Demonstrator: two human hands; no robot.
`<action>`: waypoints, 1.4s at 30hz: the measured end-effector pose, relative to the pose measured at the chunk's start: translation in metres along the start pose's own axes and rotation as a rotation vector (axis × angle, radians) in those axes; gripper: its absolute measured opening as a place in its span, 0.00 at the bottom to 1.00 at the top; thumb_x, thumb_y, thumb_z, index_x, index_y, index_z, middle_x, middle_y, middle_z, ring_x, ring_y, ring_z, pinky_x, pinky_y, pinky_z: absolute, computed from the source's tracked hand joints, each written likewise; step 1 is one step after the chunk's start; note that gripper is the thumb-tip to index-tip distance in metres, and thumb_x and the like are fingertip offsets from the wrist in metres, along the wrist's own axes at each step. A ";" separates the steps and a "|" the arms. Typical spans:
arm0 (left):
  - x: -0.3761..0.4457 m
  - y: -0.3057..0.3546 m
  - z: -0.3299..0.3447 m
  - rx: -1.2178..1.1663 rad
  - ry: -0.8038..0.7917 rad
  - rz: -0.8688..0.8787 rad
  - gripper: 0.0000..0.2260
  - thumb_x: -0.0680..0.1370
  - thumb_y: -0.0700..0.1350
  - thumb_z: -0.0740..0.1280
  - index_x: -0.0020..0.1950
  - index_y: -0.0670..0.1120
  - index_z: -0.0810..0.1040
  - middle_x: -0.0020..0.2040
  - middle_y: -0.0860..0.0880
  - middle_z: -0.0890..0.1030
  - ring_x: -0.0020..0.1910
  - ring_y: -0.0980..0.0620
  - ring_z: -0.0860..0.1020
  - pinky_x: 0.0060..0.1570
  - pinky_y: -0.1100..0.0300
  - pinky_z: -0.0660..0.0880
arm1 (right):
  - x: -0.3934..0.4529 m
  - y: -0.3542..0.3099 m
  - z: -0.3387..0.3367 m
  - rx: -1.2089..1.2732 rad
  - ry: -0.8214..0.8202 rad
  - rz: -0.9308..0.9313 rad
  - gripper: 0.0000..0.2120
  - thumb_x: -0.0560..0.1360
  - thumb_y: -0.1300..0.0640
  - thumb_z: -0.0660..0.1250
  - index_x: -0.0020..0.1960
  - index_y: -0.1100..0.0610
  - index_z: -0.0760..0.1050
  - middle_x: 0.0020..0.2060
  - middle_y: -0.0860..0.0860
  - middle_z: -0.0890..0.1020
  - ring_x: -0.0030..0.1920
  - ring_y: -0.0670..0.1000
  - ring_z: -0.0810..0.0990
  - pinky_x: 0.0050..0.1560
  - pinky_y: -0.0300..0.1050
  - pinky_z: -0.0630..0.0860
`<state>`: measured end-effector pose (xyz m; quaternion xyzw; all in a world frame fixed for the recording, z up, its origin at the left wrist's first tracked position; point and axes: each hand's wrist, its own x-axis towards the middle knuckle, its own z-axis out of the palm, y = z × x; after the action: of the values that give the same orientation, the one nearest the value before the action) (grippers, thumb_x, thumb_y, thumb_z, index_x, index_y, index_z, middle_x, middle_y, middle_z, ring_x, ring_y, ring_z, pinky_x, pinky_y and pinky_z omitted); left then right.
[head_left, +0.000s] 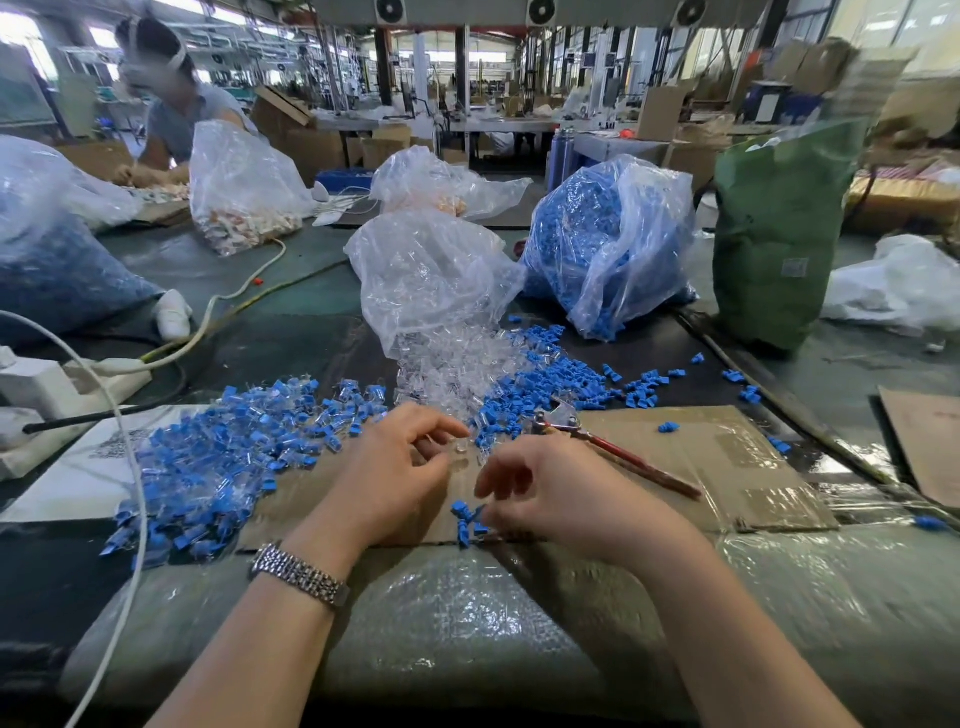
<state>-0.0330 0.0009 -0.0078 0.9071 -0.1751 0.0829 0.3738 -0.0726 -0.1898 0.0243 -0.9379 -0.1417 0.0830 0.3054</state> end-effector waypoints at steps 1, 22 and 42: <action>0.000 -0.001 0.001 0.025 -0.001 0.011 0.12 0.78 0.40 0.71 0.58 0.54 0.82 0.52 0.56 0.77 0.47 0.63 0.77 0.47 0.70 0.74 | -0.001 -0.001 0.002 -0.006 -0.032 -0.022 0.09 0.71 0.48 0.78 0.48 0.46 0.81 0.41 0.41 0.80 0.43 0.40 0.77 0.52 0.45 0.73; 0.011 -0.006 0.016 0.211 0.083 0.005 0.07 0.77 0.51 0.73 0.45 0.57 0.75 0.43 0.61 0.76 0.43 0.66 0.74 0.40 0.70 0.70 | 0.035 0.028 0.007 0.194 0.569 -0.061 0.08 0.79 0.51 0.69 0.51 0.54 0.83 0.38 0.46 0.82 0.40 0.46 0.81 0.48 0.51 0.80; 0.017 -0.001 -0.008 -0.147 -0.017 -0.112 0.10 0.75 0.44 0.75 0.55 0.53 0.85 0.50 0.56 0.82 0.46 0.63 0.81 0.46 0.74 0.75 | 0.030 0.037 0.015 0.245 0.618 -0.076 0.06 0.79 0.53 0.71 0.52 0.54 0.84 0.39 0.45 0.84 0.38 0.45 0.82 0.47 0.48 0.80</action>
<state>-0.0169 0.0026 0.0023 0.8863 -0.1330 0.0412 0.4418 -0.0402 -0.2008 -0.0121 -0.8692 -0.0662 -0.2003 0.4472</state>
